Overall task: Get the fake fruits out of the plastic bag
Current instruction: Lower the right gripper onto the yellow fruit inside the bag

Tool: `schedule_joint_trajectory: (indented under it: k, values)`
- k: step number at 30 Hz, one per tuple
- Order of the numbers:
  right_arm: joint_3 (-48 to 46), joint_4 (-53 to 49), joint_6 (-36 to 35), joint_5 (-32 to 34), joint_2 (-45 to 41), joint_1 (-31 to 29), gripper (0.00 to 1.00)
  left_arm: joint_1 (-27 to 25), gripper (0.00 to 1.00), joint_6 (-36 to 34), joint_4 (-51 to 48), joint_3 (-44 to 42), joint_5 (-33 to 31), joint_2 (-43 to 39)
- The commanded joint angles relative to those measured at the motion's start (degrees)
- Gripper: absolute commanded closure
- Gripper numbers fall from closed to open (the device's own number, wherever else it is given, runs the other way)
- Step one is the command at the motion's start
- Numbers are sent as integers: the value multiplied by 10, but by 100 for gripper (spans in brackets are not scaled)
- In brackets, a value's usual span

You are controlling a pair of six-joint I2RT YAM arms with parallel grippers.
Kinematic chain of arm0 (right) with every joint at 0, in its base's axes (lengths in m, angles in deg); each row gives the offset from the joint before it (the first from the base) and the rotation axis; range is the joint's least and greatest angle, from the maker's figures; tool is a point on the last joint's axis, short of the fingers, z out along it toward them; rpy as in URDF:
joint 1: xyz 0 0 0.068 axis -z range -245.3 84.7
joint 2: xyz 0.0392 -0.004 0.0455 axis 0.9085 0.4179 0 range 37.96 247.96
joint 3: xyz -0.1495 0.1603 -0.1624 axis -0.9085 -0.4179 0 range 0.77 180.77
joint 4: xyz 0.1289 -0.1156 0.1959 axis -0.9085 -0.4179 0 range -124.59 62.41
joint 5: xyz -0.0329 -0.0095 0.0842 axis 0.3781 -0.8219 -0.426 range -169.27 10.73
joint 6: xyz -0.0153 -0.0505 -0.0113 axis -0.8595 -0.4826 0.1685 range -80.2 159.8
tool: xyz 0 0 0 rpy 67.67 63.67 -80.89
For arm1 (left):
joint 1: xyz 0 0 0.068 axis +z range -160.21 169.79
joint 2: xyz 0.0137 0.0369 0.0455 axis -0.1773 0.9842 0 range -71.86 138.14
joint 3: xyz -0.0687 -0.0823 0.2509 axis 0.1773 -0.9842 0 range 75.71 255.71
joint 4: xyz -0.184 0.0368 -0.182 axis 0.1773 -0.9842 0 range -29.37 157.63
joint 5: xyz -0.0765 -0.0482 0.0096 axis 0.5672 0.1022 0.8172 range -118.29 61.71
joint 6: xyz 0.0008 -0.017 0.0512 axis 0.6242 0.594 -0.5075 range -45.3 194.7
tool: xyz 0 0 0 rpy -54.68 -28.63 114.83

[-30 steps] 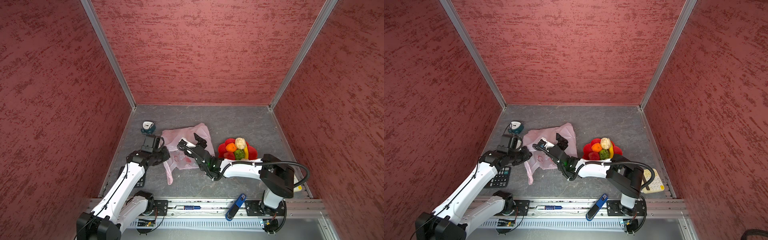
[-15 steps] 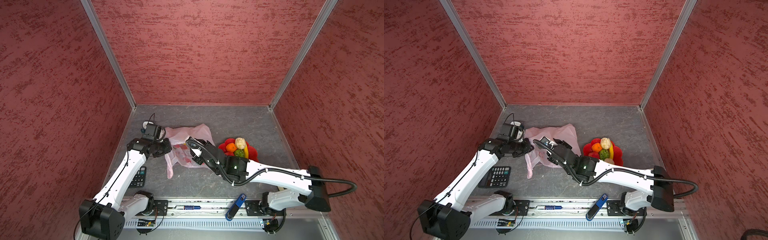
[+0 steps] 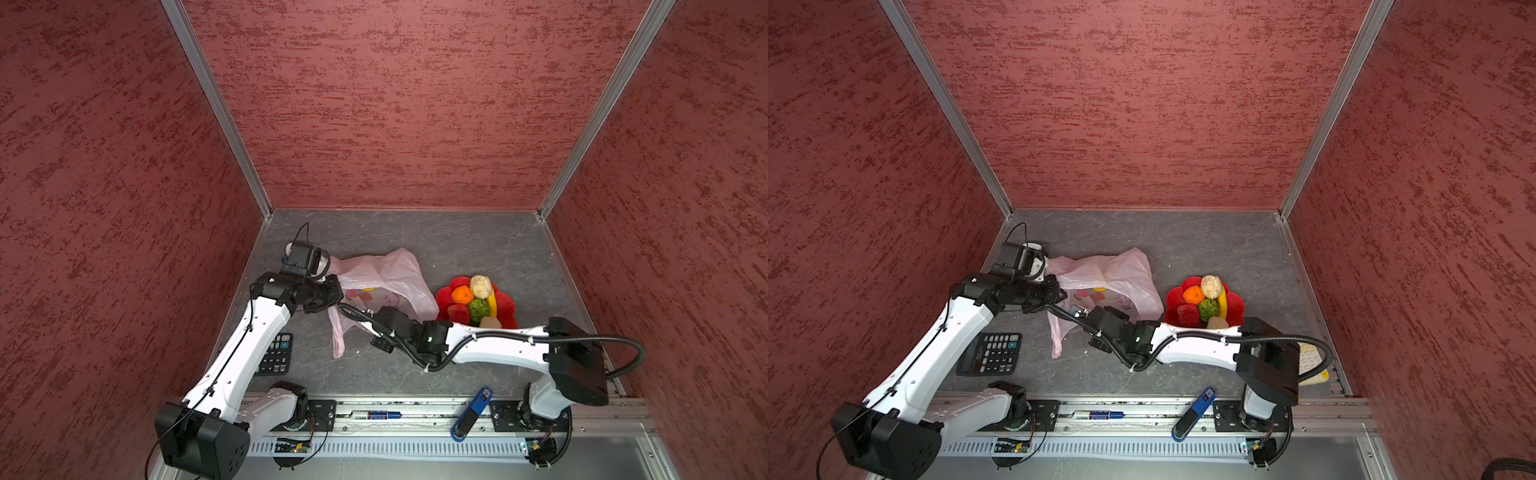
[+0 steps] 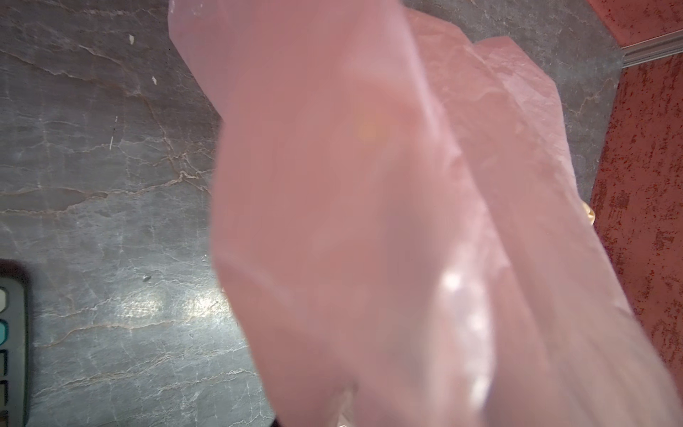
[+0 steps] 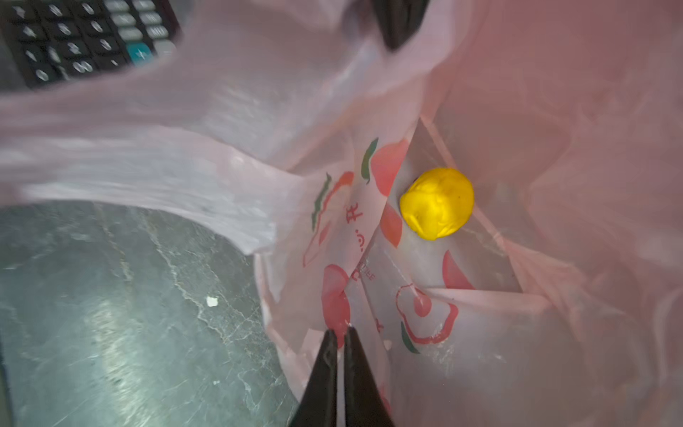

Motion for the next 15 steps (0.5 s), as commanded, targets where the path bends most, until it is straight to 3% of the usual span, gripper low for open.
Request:
schedule_joint_trajectory:
  k: [1, 7, 15]
  values:
    - [10, 59, 17, -6, 17, 15, 91, 1, 81, -15, -1, 2, 9, -12]
    - [54, 49, 7, 37, 81, 25, 90, 2, 81, -26, 7, -6, 15, -17]
    - [88, 89, 61, 54, 124, 50, 80, 2, 81, -34, 20, -37, 35, -29]
